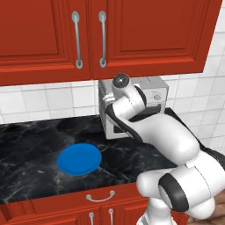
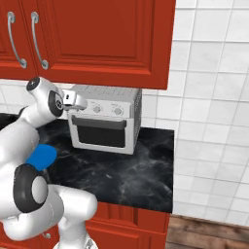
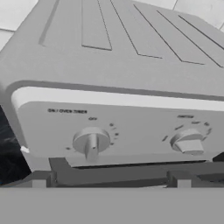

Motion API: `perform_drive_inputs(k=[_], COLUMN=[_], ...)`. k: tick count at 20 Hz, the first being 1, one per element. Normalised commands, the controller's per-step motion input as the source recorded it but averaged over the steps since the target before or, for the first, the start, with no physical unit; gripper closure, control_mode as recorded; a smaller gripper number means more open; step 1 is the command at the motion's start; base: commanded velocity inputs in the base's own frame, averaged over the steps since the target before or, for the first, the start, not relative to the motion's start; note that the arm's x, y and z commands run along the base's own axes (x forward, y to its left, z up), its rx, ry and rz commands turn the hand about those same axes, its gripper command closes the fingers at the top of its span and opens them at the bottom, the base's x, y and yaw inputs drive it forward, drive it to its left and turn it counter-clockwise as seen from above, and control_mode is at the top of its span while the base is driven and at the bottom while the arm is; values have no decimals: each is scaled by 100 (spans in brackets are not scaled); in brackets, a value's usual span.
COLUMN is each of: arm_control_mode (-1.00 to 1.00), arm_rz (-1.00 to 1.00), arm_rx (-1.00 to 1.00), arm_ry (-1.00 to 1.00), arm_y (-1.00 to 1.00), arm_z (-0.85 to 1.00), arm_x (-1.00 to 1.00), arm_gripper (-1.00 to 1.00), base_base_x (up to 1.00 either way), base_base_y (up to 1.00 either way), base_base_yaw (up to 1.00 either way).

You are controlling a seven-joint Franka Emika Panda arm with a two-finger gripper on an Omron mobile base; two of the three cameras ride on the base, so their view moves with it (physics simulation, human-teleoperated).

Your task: Pick up the bagel from the plate, place it on the toaster oven rack, close the door, and set the timer.

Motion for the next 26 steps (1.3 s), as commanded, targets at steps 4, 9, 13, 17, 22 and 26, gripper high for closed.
perform_drive_inputs(k=[4,9,13,17,22,26], arm_control_mode=[-100,-100,-100,-100,-100,-100], arm_rz=[0,0,0,0,0,0], arm_rx=[1,1,1,1,1,1], arm_ry=[0,0,0,0,0,0], arm_y=[0,0,0,0,0,0], arm_z=[-8,-12,-13,-12,-10,-4], arm_x=[18,22,23,22,22,19], arm_gripper=[-100,-100,-100,-100,-100,100], base_base_x=[0,0,0,0,0,0], base_base_y=[0,0,0,0,0,0], base_base_yaw=[0,0,0,0,0,0])
